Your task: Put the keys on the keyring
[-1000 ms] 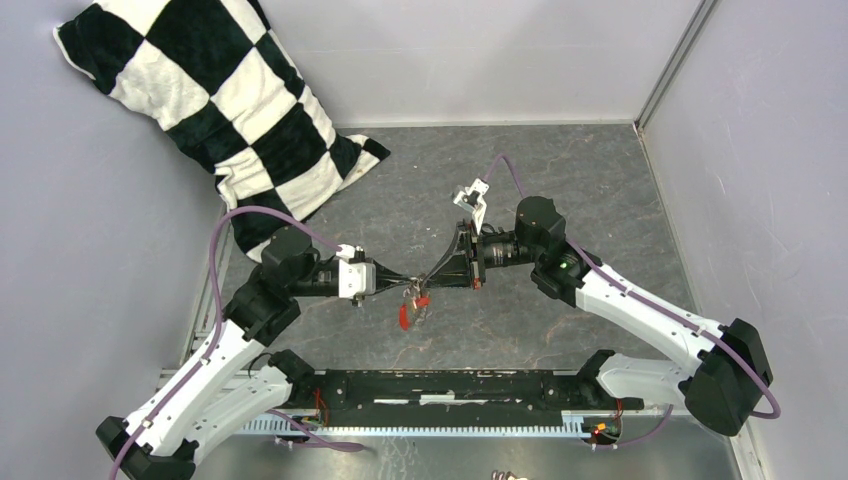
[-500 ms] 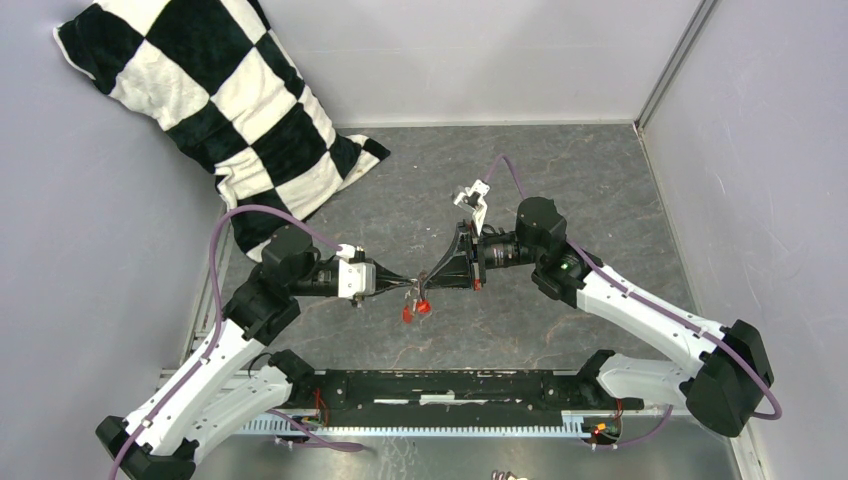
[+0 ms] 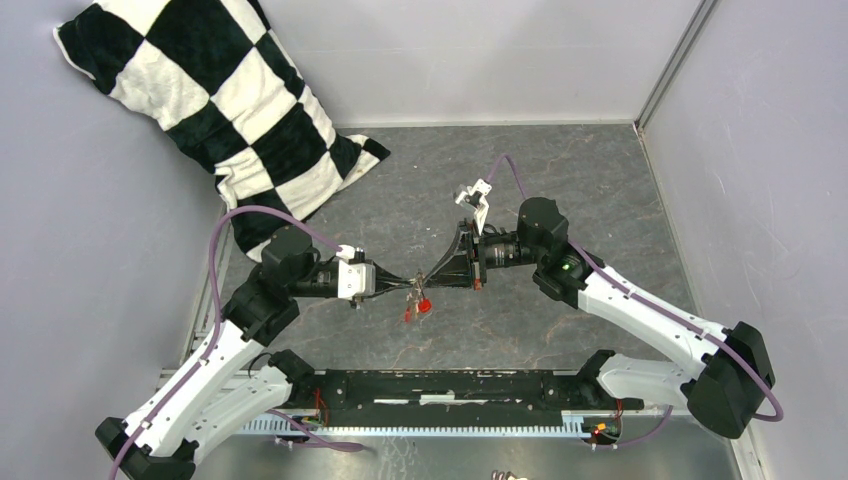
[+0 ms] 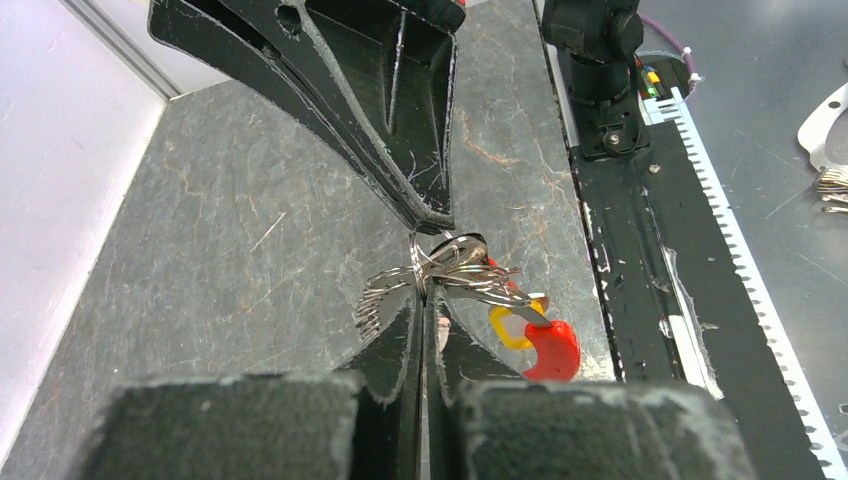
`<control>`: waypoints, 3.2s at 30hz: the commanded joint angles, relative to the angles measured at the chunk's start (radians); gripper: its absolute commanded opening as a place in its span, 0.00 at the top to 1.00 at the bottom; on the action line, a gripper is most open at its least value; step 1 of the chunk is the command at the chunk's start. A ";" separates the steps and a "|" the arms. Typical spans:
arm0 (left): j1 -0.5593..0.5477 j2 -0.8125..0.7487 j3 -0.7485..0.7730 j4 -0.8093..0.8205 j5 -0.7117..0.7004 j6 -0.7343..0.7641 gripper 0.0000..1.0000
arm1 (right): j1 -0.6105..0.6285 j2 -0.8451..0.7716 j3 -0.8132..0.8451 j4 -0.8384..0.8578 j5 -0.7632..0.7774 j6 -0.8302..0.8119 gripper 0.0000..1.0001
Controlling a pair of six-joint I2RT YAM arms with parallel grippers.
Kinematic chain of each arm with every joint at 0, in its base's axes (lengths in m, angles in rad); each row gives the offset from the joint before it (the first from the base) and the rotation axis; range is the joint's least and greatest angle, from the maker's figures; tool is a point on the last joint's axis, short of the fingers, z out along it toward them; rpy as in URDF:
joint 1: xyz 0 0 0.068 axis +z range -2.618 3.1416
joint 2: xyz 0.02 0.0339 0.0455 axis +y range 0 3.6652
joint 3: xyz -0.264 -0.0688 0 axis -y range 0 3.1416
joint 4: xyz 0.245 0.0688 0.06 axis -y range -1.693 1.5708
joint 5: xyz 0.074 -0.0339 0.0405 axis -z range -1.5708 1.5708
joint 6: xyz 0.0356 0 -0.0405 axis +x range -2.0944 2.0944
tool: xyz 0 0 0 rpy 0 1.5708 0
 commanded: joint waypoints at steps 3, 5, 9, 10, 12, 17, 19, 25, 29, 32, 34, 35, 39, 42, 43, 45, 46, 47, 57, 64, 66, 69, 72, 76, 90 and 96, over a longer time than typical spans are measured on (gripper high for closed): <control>-0.002 -0.011 0.033 -0.005 0.033 0.042 0.98 | 0.001 -0.021 0.038 0.022 0.032 -0.019 1.00; -0.003 -0.013 0.033 -0.011 0.033 0.046 0.98 | 0.001 -0.020 0.041 0.019 0.032 -0.023 1.00; -0.003 -0.011 0.033 -0.012 0.036 0.048 0.98 | 0.000 -0.019 0.043 0.016 0.037 -0.027 1.00; -0.003 -0.010 0.033 -0.011 0.035 0.048 0.98 | -0.001 -0.020 0.044 0.015 0.038 -0.028 1.00; -0.003 -0.008 0.033 -0.016 0.037 0.052 0.98 | 0.001 -0.022 0.048 0.015 0.042 -0.031 1.00; -0.003 -0.003 0.036 -0.020 0.040 0.053 0.98 | 0.003 -0.026 0.059 0.012 0.050 -0.040 1.00; -0.003 0.000 0.036 -0.019 0.042 0.053 0.98 | 0.002 -0.027 0.059 0.015 0.051 -0.041 0.99; -0.003 0.005 0.038 -0.020 0.039 0.047 0.98 | 0.001 -0.030 0.058 0.034 0.052 -0.036 1.00; -0.004 0.012 0.042 -0.019 0.035 0.045 0.98 | 0.002 -0.032 0.048 0.057 0.046 -0.019 1.00; -0.004 0.019 0.042 -0.019 0.018 0.041 0.98 | 0.005 -0.038 0.033 0.086 0.037 0.002 1.00; -0.003 0.027 0.044 -0.019 -0.002 0.039 0.98 | 0.005 -0.041 0.030 0.087 0.037 0.005 1.00; -0.003 0.032 0.045 -0.019 -0.017 0.038 0.98 | 0.005 -0.042 0.029 0.085 0.037 0.004 1.00; -0.003 0.049 0.051 -0.019 -0.062 0.029 0.98 | 0.005 -0.046 0.025 0.079 0.040 0.000 1.00; -0.003 0.051 0.051 -0.019 -0.051 0.023 0.98 | 0.005 -0.045 0.024 0.072 0.042 -0.006 1.00; -0.003 0.050 0.050 -0.020 -0.052 0.021 0.98 | 0.004 -0.045 0.025 0.061 0.044 -0.015 1.00; -0.003 0.047 0.049 -0.009 -0.079 0.005 0.98 | 0.004 -0.052 0.033 -0.007 0.065 -0.068 1.00; -0.003 0.046 0.047 0.002 -0.105 -0.012 0.98 | 0.000 -0.055 0.038 -0.065 0.082 -0.112 1.00; -0.003 0.046 0.048 0.010 -0.133 -0.025 0.98 | -0.004 -0.057 0.039 -0.105 0.099 -0.144 1.00; -0.003 0.008 -0.020 0.010 -0.295 -0.039 0.98 | -0.043 -0.144 -0.177 -0.287 0.445 -0.368 1.00; -0.002 0.001 -0.027 -0.042 -0.315 -0.025 0.98 | -0.046 -0.078 -0.365 -0.176 0.613 -0.395 1.00; -0.002 -0.005 -0.032 -0.042 -0.303 -0.028 0.98 | -0.045 -0.040 -0.387 -0.134 0.627 -0.396 0.99; -0.002 -0.003 -0.033 -0.042 -0.300 -0.034 0.98 | -0.046 0.003 -0.415 -0.048 0.635 -0.385 1.00; -0.002 -0.002 -0.031 -0.042 -0.300 -0.036 0.98 | -0.049 0.047 -0.416 0.020 0.612 -0.376 1.00; -0.002 -0.005 -0.031 -0.044 -0.298 -0.034 0.98 | -0.048 0.093 -0.411 0.089 0.566 -0.338 1.00; -0.003 -0.004 -0.014 -0.055 -0.287 -0.031 0.98 | -0.093 0.314 -0.342 0.168 0.488 -0.349 0.99; -0.002 -0.005 -0.014 -0.054 -0.275 -0.024 0.98 | -0.112 0.292 -0.328 0.117 0.419 -0.354 0.65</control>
